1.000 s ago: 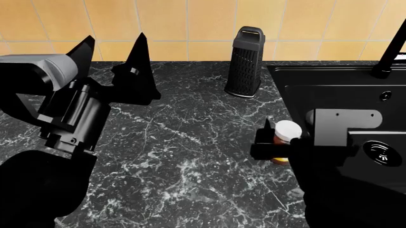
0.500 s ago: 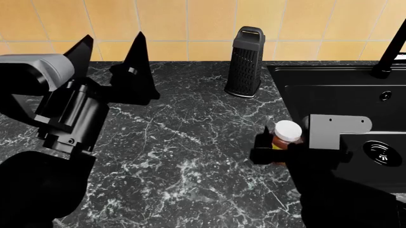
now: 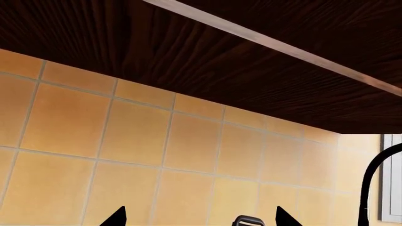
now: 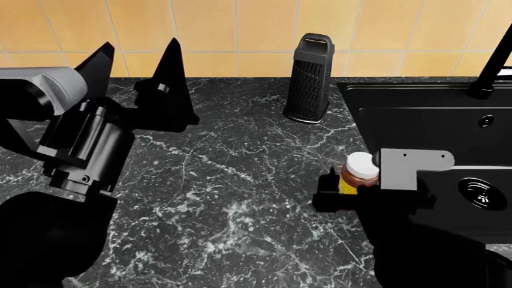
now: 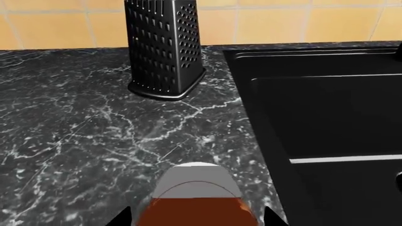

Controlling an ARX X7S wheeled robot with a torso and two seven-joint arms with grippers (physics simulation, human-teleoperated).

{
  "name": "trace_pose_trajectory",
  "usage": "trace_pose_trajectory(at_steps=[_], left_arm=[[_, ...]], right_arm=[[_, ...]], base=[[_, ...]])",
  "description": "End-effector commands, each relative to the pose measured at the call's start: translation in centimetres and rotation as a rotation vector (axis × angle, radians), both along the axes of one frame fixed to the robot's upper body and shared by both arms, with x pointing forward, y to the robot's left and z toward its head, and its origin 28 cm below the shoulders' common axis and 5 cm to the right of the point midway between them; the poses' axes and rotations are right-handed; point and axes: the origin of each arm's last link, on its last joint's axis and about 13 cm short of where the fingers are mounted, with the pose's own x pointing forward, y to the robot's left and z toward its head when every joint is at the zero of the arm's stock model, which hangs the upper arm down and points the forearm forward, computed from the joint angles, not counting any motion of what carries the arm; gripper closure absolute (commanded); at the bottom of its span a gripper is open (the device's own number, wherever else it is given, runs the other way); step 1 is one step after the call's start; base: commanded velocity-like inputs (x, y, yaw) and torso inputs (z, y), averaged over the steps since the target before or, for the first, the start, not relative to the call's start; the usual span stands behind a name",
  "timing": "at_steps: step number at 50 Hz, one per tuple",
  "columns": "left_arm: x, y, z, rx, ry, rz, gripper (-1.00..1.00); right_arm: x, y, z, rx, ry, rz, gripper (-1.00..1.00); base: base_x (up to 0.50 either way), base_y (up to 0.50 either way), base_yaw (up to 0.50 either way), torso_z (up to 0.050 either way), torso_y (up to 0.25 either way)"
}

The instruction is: Pick the cereal and honey bottle from the counter and place them in the cabinets closest to them.

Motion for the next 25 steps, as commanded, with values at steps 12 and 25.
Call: trace_pose_trajectory(at_steps=[12, 25], left_arm=[[-0.04, 0.05, 0.01, -0.004, -0.001, 0.000, -1.00], [0.07, 0.08, 0.01, -0.005, 0.003, 0.005, -1.00]], right_arm=[[-0.42, -0.08, 0.18, -0.026, 0.010, -0.045, 1.00], [-0.57, -0.10, 0.53, 0.002, -0.039, -0.036, 1.00]], base=[[0.00, 0.00, 0.00, 0.000, 0.000], [0.00, 0.00, 0.00, 0.000, 0.001]])
